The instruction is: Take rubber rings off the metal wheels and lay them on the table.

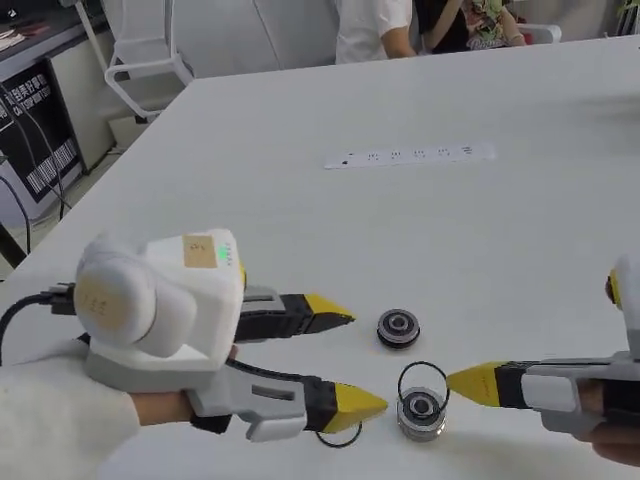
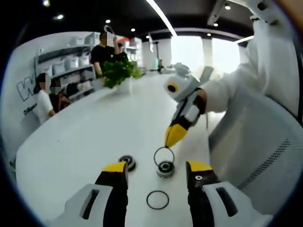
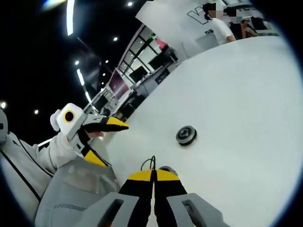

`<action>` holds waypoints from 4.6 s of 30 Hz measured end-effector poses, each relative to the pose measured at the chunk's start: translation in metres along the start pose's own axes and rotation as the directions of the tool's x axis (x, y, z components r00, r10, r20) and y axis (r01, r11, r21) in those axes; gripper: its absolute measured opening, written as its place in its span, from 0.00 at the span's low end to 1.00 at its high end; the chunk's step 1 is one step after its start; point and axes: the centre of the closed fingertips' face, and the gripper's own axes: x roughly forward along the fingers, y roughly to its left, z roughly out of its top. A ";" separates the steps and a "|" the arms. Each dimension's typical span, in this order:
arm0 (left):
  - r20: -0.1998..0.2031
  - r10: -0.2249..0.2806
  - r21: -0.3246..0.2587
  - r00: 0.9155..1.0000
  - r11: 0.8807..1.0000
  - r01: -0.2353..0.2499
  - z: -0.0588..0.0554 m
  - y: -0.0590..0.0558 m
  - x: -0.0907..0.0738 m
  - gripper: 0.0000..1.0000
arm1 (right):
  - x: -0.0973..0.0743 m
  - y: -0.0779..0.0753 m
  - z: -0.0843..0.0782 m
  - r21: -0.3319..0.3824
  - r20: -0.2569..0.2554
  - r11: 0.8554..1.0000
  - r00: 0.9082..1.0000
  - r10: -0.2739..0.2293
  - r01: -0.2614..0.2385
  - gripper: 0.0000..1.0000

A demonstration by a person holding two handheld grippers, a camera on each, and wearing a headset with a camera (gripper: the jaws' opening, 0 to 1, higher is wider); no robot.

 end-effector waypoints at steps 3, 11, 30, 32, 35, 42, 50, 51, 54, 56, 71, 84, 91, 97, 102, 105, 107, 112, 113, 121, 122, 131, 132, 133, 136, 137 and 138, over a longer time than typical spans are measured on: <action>0.018 0.042 0.021 0.999 0.999 -0.042 0.007 0.006 -0.012 0.61 | -0.008 0.000 0.003 -0.006 0.007 1.000 1.000 -0.006 0.006 0.00; 0.033 0.127 0.045 0.991 0.991 -0.128 0.015 0.016 -0.057 0.69 | -0.027 0.004 0.015 -0.015 0.047 1.000 0.999 -0.015 0.016 0.00; 0.044 0.306 -0.066 0.951 0.951 -0.303 -0.015 0.020 -0.134 0.93 | -0.031 0.038 0.042 -0.076 0.078 0.997 0.996 0.030 -0.024 0.00; 0.042 0.315 -0.068 0.948 0.948 -0.312 -0.019 0.018 -0.137 0.98 | -0.029 0.041 0.044 -0.082 0.072 0.996 0.997 0.039 -0.033 0.00; 0.053 0.318 -0.102 0.947 0.945 -0.311 -0.023 0.014 -0.140 1.00 | -0.024 0.047 0.046 -0.093 0.064 0.994 0.996 0.057 -0.051 0.00; 0.045 0.325 -0.139 0.945 0.939 -0.316 -0.032 0.006 -0.139 1.00 | -0.007 0.055 0.046 -0.113 0.025 0.990 0.995 0.092 -0.088 0.00; 0.037 0.326 -0.169 0.945 0.934 -0.316 -0.036 -0.001 -0.135 1.00 | 0.015 0.057 0.036 -0.135 -0.047 0.984 0.993 0.107 -0.112 0.00; 0.039 0.329 -0.173 0.944 0.932 -0.318 -0.037 -0.001 -0.135 1.00 | 0.018 0.057 0.035 -0.137 -0.058 0.984 0.992 0.108 -0.115 0.00; 0.040 0.327 -0.181 0.944 0.932 -0.315 -0.037 -0.003 -0.134 1.00 | 0.027 0.056 0.033 -0.139 -0.080 0.982 0.990 0.116 -0.126 0.00; 0.036 0.324 -0.185 0.946 0.932 -0.312 -0.038 -0.005 -0.134 1.00 | 0.034 0.055 0.030 -0.146 -0.100 0.981 0.988 0.114 -0.128 0.00; 0.024 0.351 -0.219 0.936 0.915 -0.337 -0.046 0.001 -0.143 1.00 | 0.068 0.037 0.005 -0.188 -0.219 0.977 0.974 0.057 -0.100 0.00; 0.008 0.349 -0.223 0.937 0.914 -0.338 -0.051 0.001 -0.145 1.00 | 0.083 0.006 -0.014 -0.207 -0.304 0.978 0.952 -0.025 -0.040 0.00; 0.007 0.346 -0.226 0.938 0.915 -0.335 -0.050 0.001 -0.143 0.99 | 0.083 0.003 -0.014 -0.236 -0.300 0.971 0.952 -0.056 -0.018 0.00; 0.005 0.345 -0.225 0.938 0.915 -0.336 -0.050 0.002 -0.144 0.99 | 0.081 -0.001 -0.013 -0.265 -0.301 0.964 0.950 -0.078 -0.004 0.00; 0.003 0.344 -0.224 0.939 0.915 -0.335 -0.051 0.001 -0.144 0.99 | 0.079 -0.006 -0.011 -0.280 -0.293 0.960 0.951 -0.097 0.012 0.00; 0.002 0.344 -0.223 0.939 0.916 -0.335 -0.051 0.000 -0.145 0.99 | 0.077 -0.007 -0.011 -0.281 -0.289 0.960 0.952 -0.100 0.015 0.01; 0.001 0.345 -0.223 0.939 0.915 -0.336 -0.051 0.000 -0.145 0.99 | 0.075 -0.007 -0.009 -0.288 -0.280 0.957 0.955 -0.102 0.017 0.00; 0.005 0.349 -0.218 0.937 0.915 -0.340 -0.049 0.001 -0.146 0.99 | 0.070 -0.007 -0.003 -0.294 -0.260 0.956 0.960 -0.102 0.022 0.02; 0.005 0.349 -0.218 0.937 0.915 -0.339 -0.048 0.000 -0.147 0.99 | 0.068 -0.007 -0.002 -0.296 -0.258 0.955 0.961 -0.103 0.023 0.02; 0.005 0.341 -0.209 0.940 0.919 -0.333 -0.047 0.001 -0.148 0.99 | 0.051 0.005 0.012 -0.345 -0.207 0.938 0.973 -0.100 0.023 0.07; 0.006 0.341 -0.208 0.940 0.920 -0.333 -0.046 0.001 -0.148 0.99 | 0.049 0.005 0.013 -0.352 -0.201 0.936 0.974 -0.103 0.026 0.08; 0.010 0.330 -0.187 0.944 0.928 -0.323 -0.041 0.001 -0.146 0.98 | 0.031 0.011 0.027 -0.395 -0.138 0.917 0.984 -0.113 0.050 0.16; 0.010 0.330 -0.186 0.944 0.928 -0.323 -0.040 0.002 -0.146 0.98 | 0.028 0.011 0.029 -0.399 -0.129 0.915 0.985 -0.116 0.056 0.17; 0.011 0.329 -0.185 0.944 0.929 -0.321 -0.040 0.002 -0.146 0.98 | 0.026 0.012 0.031 -0.401 -0.122 0.914 0.985 -0.118 0.060 0.17; 0.014 0.325 -0.176 0.946 0.932 -0.317 -0.038 0.003 -0.145 0.98 | 0.019 0.013 0.038 -0.409 -0.095 0.909 0.988 -0.123 0.074 0.19; 0.014 0.323 -0.174 0.946 0.933 -0.316 -0.037 0.003 -0.145 0.98 | 0.017 0.013 0.040 -0.412 -0.090 0.908 0.988 -0.126 0.078 0.19; 0.014 0.321 -0.170 0.947 0.934 -0.314 -0.036 0.003 -0.144 0.98 | 0.015 0.013 0.042 -0.419 -0.080 0.904 0.988 -0.129 0.084 0.20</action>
